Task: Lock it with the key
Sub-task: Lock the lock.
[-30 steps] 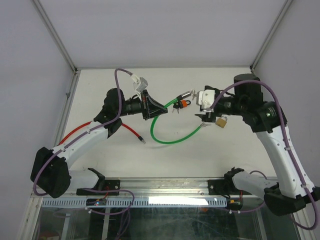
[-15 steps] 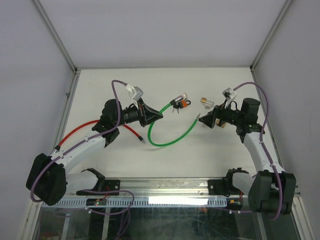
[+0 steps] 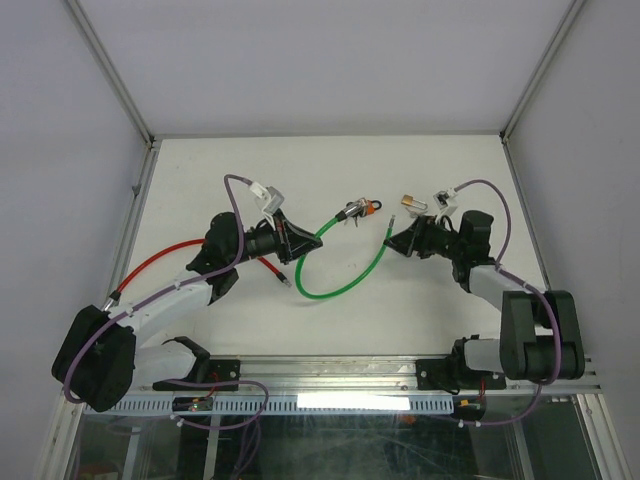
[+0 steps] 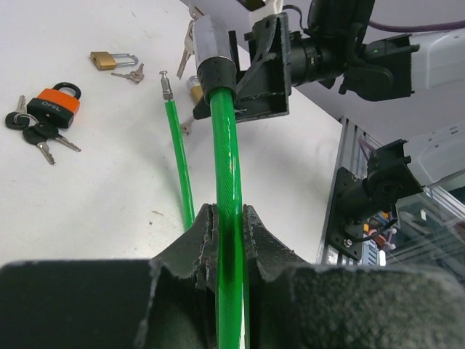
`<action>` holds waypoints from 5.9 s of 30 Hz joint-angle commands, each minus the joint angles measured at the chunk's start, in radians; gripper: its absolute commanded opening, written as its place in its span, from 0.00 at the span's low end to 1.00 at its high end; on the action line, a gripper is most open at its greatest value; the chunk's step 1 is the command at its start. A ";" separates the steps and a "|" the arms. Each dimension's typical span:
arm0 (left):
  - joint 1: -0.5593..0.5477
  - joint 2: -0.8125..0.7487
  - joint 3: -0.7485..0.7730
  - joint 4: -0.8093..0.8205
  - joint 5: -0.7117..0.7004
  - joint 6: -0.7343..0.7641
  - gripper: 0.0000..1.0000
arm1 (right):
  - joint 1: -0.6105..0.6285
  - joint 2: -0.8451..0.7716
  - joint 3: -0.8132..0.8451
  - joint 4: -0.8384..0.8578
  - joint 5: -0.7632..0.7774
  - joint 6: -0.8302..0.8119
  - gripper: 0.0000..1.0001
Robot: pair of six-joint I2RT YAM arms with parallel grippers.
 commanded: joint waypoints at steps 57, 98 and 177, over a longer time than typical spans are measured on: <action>0.083 0.354 -0.013 0.983 0.168 -0.681 0.00 | 0.322 -0.117 0.261 -0.277 -0.003 -0.456 0.00; 0.036 0.329 0.041 0.708 0.205 -0.512 0.00 | 0.277 -0.145 0.263 -0.247 -0.076 -0.390 0.00; -0.025 0.326 -0.078 1.092 0.124 -0.145 0.58 | 0.217 -0.187 0.165 0.119 -0.343 -0.145 0.00</action>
